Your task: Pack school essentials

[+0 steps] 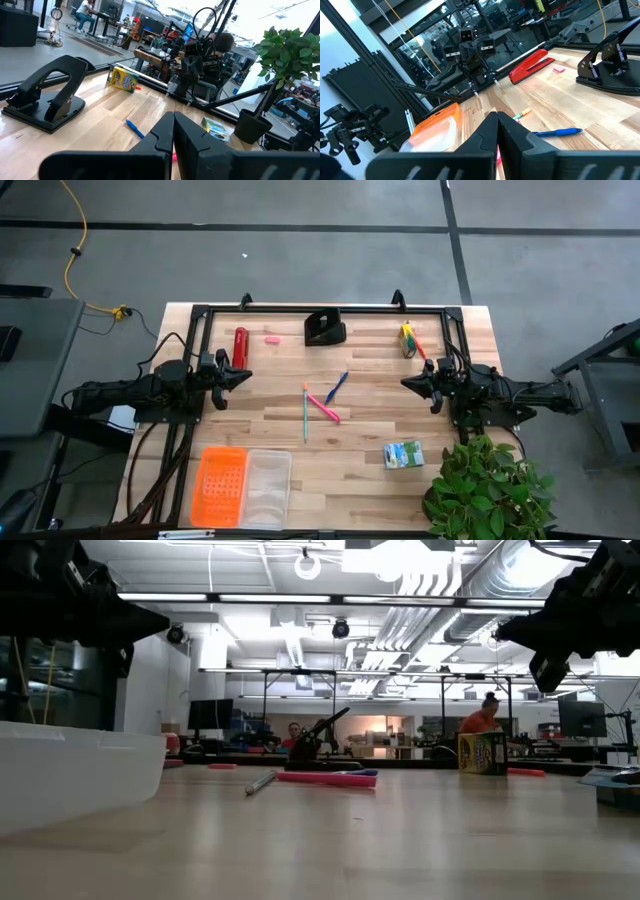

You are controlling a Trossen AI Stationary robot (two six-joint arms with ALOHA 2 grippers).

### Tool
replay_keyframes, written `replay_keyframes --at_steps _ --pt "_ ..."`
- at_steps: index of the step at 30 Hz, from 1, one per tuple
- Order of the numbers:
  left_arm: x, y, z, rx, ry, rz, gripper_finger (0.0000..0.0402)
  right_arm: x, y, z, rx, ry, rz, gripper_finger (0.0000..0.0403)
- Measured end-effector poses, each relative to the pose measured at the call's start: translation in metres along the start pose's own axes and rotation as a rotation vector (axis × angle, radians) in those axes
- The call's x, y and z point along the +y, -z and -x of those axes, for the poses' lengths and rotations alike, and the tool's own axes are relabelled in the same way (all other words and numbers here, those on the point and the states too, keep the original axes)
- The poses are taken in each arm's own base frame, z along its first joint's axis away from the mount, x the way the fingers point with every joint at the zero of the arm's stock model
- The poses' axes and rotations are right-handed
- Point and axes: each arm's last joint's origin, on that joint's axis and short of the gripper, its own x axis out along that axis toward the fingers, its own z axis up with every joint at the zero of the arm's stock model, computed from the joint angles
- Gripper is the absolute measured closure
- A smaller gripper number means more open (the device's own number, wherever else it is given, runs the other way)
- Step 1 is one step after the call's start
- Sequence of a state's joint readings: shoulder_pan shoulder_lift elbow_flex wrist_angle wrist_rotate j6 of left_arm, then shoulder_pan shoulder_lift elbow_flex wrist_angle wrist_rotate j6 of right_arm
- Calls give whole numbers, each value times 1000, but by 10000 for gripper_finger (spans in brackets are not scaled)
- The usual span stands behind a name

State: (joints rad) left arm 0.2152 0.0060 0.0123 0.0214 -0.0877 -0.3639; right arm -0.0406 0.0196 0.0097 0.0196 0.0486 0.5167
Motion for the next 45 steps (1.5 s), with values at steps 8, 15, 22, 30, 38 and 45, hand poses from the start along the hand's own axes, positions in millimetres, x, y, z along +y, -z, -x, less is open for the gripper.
replay_keyframes --at_steps 8,15,22,30,38,45 --pt "0 0 0 -1 -3 0 401 0 0 0 -1 0 0 402" --pt "0 0 0 -1 -3 0 401 0 0 0 -1 0 0 402" --pt "0 0 0 -1 -2 0 401 0 0 0 0 -1 0 402" --pt "0 0 0 -1 -2 0 401 0 0 0 -1 0 0 402" --pt "0 0 0 0 -2 0 401 0 -2 0 -28 26 -3 402" --pt "0 0 0 -1 -1 0 401 7 -31 6 -440 97 -152 402"
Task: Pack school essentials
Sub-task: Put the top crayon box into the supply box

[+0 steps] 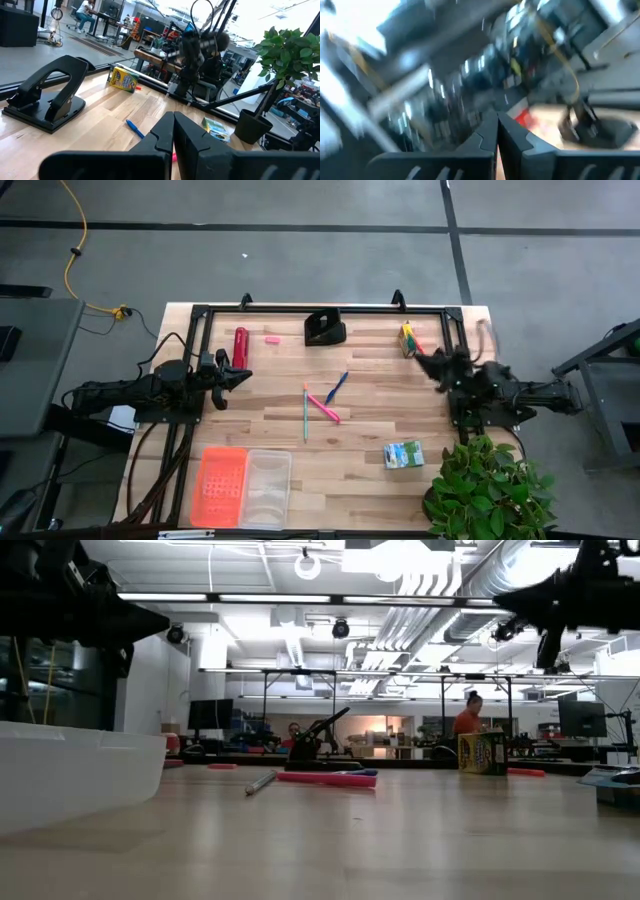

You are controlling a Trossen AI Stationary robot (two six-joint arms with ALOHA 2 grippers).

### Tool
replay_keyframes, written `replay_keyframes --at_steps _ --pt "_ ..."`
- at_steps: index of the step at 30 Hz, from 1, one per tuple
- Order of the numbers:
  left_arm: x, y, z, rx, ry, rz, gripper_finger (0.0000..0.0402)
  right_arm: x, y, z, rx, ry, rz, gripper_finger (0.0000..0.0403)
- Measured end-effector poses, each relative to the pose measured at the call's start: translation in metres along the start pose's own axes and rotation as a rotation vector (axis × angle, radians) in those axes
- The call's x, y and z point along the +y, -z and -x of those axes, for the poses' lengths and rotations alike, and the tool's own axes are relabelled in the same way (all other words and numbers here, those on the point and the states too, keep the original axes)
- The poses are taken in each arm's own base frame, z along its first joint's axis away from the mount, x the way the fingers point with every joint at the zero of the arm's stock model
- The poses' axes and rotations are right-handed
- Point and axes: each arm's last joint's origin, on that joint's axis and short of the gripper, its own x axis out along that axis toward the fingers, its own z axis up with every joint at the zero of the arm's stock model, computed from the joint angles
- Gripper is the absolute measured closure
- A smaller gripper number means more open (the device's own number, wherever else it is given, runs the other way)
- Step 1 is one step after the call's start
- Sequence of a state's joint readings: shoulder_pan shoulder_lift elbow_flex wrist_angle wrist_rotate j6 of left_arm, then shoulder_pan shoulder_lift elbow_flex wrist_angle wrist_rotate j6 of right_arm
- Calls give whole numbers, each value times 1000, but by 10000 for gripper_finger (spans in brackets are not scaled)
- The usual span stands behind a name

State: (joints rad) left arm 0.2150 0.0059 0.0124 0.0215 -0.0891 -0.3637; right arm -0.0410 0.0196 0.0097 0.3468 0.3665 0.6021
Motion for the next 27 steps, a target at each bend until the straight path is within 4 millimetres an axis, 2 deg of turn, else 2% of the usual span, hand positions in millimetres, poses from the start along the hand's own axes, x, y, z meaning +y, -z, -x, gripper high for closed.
replay_keyframes --at_steps 2,5,11,16,22,27 --pt "0 0 0 1 1 0 401 4 -10 1 -125 -9 -56 402" --pt "0 0 0 1 2 0 401 10 -21 2 -245 -36 -31 402" --pt "0 0 0 1 2 0 401 30 -45 -7 -291 -32 98 402" --pt "0 0 0 1 2 0 401 49 -58 -27 -144 34 194 402" --pt "0 0 0 -3 3 1 401 54 -48 -49 228 174 357 402" --pt "0 -1 0 -9 4 1 401 59 -47 -55 293 140 372 402"
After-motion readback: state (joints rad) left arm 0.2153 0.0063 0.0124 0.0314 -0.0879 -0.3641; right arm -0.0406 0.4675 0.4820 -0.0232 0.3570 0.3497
